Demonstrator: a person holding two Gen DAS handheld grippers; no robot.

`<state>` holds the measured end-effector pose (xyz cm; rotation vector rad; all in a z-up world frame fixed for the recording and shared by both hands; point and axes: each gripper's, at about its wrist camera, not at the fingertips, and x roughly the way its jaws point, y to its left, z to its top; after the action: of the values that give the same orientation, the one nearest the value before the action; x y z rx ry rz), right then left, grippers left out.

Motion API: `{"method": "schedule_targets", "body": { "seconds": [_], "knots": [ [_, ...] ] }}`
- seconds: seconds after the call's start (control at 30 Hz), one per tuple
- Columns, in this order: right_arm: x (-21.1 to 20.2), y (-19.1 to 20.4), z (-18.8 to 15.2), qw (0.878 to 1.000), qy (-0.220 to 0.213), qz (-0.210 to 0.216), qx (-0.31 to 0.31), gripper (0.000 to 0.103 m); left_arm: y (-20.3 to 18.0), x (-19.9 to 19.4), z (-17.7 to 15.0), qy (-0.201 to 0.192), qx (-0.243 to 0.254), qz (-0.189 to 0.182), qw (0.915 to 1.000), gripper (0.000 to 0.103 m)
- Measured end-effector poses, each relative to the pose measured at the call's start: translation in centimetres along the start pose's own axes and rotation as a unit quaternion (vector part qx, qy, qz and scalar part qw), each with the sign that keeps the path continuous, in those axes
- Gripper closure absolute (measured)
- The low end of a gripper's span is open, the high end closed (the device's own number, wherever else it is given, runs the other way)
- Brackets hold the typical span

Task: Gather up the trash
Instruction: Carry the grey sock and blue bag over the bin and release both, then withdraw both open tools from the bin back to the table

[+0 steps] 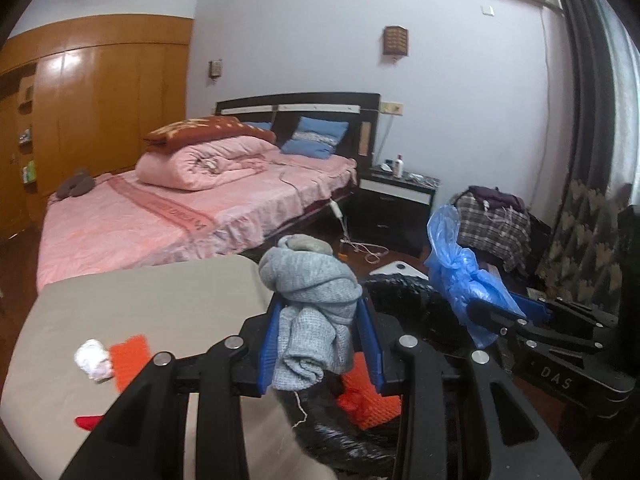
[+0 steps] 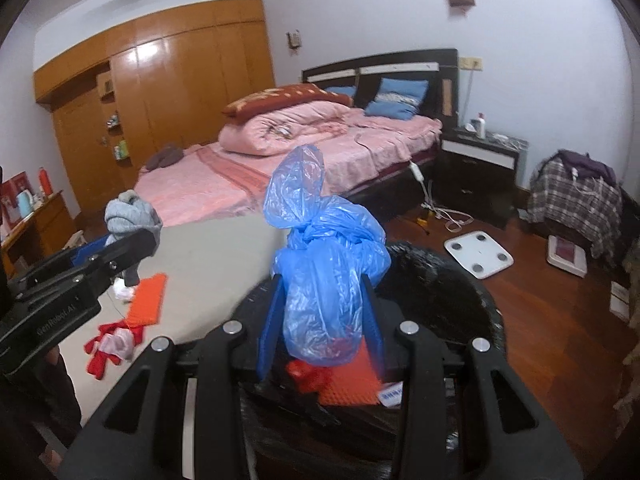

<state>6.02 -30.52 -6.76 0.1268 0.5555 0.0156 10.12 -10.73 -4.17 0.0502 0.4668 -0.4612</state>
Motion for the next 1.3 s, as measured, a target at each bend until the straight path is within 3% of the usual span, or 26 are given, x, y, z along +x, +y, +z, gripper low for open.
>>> {"method": "schedule_targets", "body": {
  "seconds": [0.33, 0.4, 0.47, 0.57, 0.6, 0.7, 0.77, 0.87, 1.1, 1.3],
  "knots": [
    [1.2, -4.0, -1.5, 0.999, 0.017, -0.040, 0.023, 0.064, -3.7, 4.7, -0.5, 0.025, 0.021, -0.060, 0.9977, 0.066],
    [1.5, -4.8, -1.7, 0.998, 0.022, -0.054, 0.025, 0.053, -4.3, 5.3, -0.6, 0.034, 0.023, -0.073, 0.9965, 0.057],
    [1.7, -5.5, -2.1, 0.997, 0.025, -0.067, 0.026, 0.041, -4.3, 5.7, -0.6, 0.039, 0.018, -0.087, 0.9953, 0.035],
    [1.6, -5.9, -2.4, 0.996, 0.020, -0.079, 0.029, 0.022, -4.0, 5.8, -0.6, 0.038, 0.013, -0.086, 0.9954, 0.032],
    [1.5, -6.0, -2.5, 0.996, 0.017, -0.086, 0.029, 0.013, -3.8, 5.8, -0.6, 0.038, 0.013, -0.082, 0.9958, 0.032],
    [1.2, -5.9, -2.4, 0.995, 0.009, -0.091, 0.032, 0.006, -2.5, 5.0, -0.5, 0.030, 0.009, -0.059, 0.9978, 0.025],
    [1.2, -5.8, -2.2, 0.995, 0.007, -0.089, 0.033, 0.005, -1.6, 4.5, -0.3, 0.023, 0.006, -0.038, 0.9990, 0.016],
    [1.2, -4.8, -2.1, 0.996, 0.007, -0.081, 0.028, 0.005, 0.5, 3.4, -0.4, 0.019, -0.003, -0.018, 0.9997, 0.013],
    [2.7, -0.1, -1.0, 0.999, 0.007, -0.035, 0.013, 0.005, 6.4, 0.6, -1.6, 0.018, -0.023, 0.053, 0.9982, 0.011],
    [5.5, 5.9, 0.0, 1.000, 0.013, 0.018, -0.013, 0.005, 12.4, -1.4, -3.2, 0.018, -0.047, 0.130, 0.9903, 0.011]
  ]
}}
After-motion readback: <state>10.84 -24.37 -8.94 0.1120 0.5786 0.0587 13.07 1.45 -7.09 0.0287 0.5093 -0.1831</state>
